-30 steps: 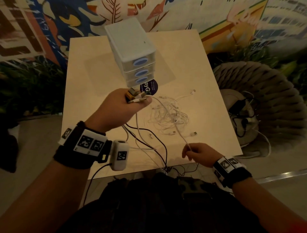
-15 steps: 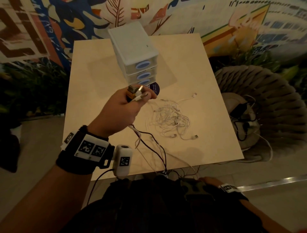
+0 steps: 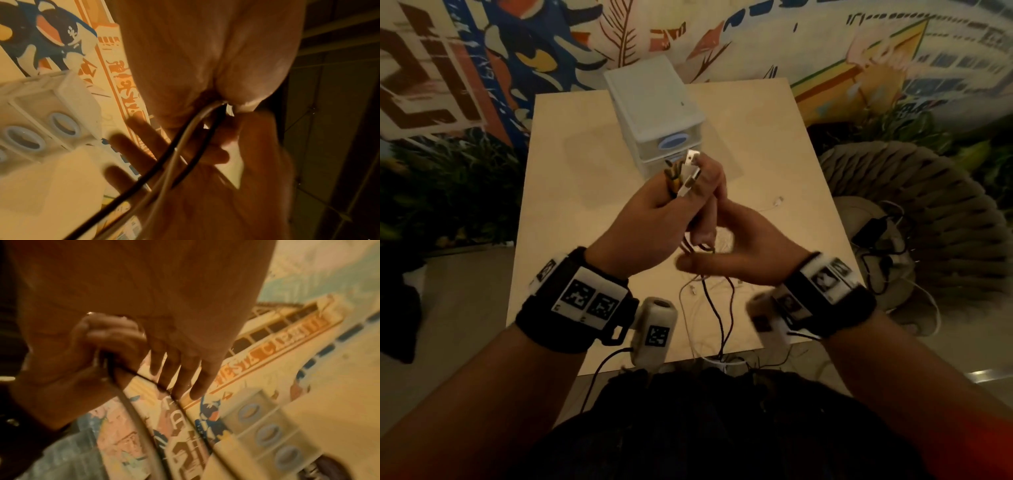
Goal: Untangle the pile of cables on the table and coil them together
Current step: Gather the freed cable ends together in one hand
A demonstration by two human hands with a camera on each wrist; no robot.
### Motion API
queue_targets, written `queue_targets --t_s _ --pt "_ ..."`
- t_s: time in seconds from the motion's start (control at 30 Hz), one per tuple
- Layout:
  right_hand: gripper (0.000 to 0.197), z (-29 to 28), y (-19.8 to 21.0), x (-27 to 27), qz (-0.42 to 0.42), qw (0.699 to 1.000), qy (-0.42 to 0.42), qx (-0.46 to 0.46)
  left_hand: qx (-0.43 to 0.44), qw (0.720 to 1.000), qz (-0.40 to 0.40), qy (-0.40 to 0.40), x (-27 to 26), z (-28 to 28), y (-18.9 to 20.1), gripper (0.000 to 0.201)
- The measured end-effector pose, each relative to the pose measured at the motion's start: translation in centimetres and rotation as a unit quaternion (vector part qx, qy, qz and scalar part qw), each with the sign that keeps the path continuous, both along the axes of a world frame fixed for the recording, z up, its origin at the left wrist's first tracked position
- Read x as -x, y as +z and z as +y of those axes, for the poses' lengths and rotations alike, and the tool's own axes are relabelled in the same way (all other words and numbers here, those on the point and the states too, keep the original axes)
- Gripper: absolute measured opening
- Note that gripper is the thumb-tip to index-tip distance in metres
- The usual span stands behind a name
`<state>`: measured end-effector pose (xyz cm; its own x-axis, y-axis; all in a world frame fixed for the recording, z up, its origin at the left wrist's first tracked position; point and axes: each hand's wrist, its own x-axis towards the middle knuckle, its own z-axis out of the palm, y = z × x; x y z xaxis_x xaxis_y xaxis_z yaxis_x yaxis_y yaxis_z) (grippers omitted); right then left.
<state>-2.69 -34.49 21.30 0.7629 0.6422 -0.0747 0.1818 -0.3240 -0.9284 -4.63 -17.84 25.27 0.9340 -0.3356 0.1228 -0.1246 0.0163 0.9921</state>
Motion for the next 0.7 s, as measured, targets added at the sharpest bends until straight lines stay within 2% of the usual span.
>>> queue_targets --t_s 0.07,0.17,0.27,0.37,0.43,0.5,0.6,0.7 --pt "0.013 2.4 -0.4 -0.5 0.078 0.996 0.039 -0.002 -0.015 0.999 -0.01 0.04 -0.2 0.0 0.5 0.035" --pt "0.036 3.3 -2.7 0.1 0.134 0.99 0.031 0.008 -0.004 0.992 0.011 0.124 -0.7 1.5 0.5 0.038" --pt "0.037 1.5 -6.3 1.4 0.21 0.977 -0.012 -0.014 0.051 0.986 0.055 0.147 -1.0 3.3 -0.2 0.039" --pt "0.04 -1.4 -10.6 3.0 0.217 0.97 -0.029 0.102 0.103 0.975 0.098 0.171 -1.3 4.8 -0.5 0.037" --pt "0.043 -3.2 -13.3 4.0 0.256 0.957 -0.049 0.126 0.12 0.967 0.119 0.192 -1.4 5.3 -1.0 0.03" --pt "0.042 -4.7 -15.5 5.1 0.294 0.942 -0.062 0.149 0.106 0.967 0.106 0.207 -1.4 5.3 -1.7 0.017" --pt "0.042 -6.6 -18.4 6.7 0.262 0.917 -0.006 0.3 0.097 0.962 0.075 0.245 -1.5 5.7 -1.8 0.025" --pt "0.039 -8.7 -19.7 8.3 0.25 0.898 0.032 0.36 0.143 0.95 0.129 0.247 -2.1 6.7 -0.8 0.02"
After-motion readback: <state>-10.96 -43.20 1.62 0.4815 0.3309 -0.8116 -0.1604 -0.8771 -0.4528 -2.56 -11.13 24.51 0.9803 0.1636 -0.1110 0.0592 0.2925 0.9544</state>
